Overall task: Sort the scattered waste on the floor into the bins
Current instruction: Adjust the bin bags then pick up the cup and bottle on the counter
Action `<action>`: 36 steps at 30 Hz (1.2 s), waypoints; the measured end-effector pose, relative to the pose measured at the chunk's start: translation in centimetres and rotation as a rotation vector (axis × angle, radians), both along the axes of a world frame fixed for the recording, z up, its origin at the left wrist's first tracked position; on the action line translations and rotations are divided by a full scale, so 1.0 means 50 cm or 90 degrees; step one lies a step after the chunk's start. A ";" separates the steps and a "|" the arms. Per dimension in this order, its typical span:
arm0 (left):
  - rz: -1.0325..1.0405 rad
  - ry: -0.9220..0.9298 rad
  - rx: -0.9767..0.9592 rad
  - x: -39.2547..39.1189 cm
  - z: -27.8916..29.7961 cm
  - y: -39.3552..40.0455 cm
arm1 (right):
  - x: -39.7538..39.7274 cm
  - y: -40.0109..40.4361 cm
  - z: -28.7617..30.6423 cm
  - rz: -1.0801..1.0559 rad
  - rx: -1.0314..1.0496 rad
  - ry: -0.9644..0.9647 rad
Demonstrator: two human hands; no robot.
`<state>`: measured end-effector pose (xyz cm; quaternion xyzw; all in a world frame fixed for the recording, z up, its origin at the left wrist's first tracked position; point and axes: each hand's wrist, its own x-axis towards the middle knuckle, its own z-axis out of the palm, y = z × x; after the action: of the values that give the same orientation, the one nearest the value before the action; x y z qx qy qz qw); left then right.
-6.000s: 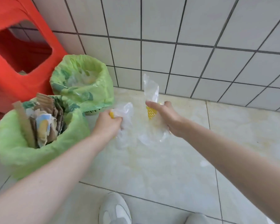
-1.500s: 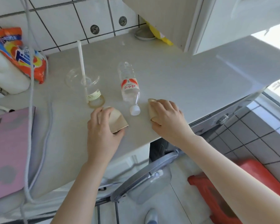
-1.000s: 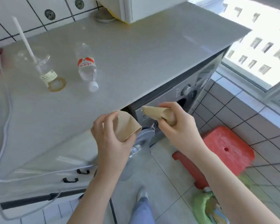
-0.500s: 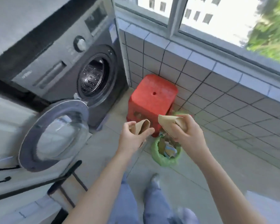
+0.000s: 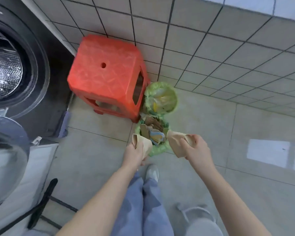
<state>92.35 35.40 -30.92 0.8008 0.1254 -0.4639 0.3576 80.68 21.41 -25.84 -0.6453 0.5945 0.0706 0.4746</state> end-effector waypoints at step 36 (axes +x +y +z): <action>-0.465 -0.076 0.162 0.072 -0.531 -0.054 | 0.052 -0.003 -0.597 0.323 0.075 0.130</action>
<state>95.93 32.72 -57.46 0.8563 -0.1324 -0.4938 0.0735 83.27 21.24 -55.71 -0.7343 0.4533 0.2868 0.4161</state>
